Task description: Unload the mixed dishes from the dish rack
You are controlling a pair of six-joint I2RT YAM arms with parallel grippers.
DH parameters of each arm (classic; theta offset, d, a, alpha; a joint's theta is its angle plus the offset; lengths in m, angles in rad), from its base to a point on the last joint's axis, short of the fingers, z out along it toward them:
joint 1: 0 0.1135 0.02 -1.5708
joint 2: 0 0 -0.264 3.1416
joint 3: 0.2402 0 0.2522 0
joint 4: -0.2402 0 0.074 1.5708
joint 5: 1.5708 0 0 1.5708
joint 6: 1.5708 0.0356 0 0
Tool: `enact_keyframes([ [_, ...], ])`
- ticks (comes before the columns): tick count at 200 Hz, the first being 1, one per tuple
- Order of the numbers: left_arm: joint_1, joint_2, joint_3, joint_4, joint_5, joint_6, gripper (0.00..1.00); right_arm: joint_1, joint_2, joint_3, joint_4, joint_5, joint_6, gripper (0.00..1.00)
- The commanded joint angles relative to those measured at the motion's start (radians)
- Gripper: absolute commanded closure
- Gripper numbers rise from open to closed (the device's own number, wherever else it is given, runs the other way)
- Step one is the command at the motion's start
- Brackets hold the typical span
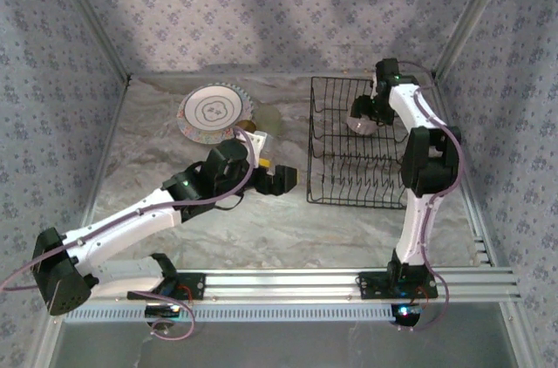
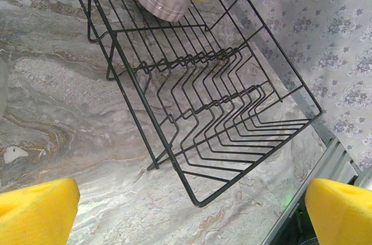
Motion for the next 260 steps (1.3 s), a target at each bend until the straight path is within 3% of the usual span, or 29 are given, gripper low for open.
enact_keyframes([
  [1, 0.004, 0.017, 0.012, 0.034, -0.002, -0.001, 0.01, -0.006, -0.025, -0.052, 0.01, -0.059, 0.03, 0.41],
  [173, 0.012, 0.076, 0.039, 0.051, 0.035, -0.001, 0.01, -0.018, -0.239, -0.235, 0.105, -0.079, 0.055, 0.47],
  [260, 0.027, 0.181, 0.136, 0.042, 0.137, 0.002, 0.01, -0.044, -0.336, -0.364, 0.232, -0.197, 0.105, 0.49],
])
